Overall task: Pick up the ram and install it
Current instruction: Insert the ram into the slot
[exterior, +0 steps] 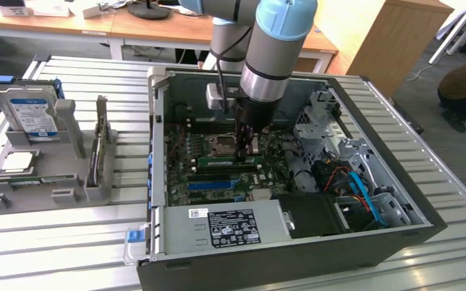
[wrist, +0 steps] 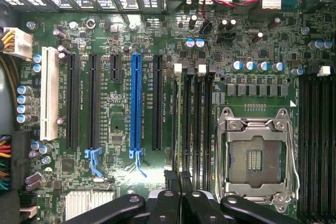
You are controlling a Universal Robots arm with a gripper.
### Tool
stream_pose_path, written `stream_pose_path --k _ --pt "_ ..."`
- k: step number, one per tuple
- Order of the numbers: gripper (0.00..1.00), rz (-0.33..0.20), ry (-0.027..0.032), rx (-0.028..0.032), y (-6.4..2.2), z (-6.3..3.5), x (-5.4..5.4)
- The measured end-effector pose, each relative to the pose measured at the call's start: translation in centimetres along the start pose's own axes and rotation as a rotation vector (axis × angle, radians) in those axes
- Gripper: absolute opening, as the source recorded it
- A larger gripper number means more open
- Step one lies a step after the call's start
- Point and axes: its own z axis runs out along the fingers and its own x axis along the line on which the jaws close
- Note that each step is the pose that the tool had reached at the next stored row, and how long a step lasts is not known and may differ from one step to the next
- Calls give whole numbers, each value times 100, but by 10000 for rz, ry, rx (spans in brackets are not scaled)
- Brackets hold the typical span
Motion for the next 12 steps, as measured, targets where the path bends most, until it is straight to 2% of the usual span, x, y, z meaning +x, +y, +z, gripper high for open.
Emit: stream_pose_path --k 12 --pt "12 0 2 -1 0 30 1"
